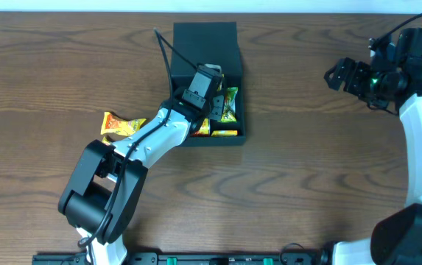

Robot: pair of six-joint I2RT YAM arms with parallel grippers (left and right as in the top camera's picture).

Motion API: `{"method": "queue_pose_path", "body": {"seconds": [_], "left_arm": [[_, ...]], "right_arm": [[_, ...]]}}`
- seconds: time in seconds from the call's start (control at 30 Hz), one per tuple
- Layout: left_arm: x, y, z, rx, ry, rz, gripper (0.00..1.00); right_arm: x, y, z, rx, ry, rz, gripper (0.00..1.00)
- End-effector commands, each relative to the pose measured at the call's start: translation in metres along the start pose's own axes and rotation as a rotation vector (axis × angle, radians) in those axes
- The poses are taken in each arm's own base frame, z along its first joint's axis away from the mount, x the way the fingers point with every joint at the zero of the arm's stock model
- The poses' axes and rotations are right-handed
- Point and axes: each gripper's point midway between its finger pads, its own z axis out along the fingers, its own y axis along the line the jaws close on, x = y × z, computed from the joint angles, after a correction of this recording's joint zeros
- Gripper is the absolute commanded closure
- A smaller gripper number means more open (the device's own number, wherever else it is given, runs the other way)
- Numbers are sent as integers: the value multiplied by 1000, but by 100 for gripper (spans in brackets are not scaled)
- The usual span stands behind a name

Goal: Pack container
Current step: 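Carry the Apollo packet into the box with the left gripper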

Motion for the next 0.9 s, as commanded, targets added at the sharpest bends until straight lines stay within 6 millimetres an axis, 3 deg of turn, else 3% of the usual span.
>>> {"method": "queue_pose_path", "body": {"seconds": [0.0,0.2,0.4,0.6,0.87], "left_arm": [[6,5,5,-19,15,-68,94],[10,6,2,-27,34,-92,94],[-2,11,-18,-61,2,-70,94],[-3,10,-19,-51,-1,-46,94],[-11,7,-18,-41,-35,-45,94]], "right_arm": [[2,4,1,-16,8,-20,1],[2,4,1,-16,7,-20,1],[2,4,1,-16,6,-20,1],[2,4,1,-17,7,-20,1],[5,23,5,-45,10,-64,1]]}}
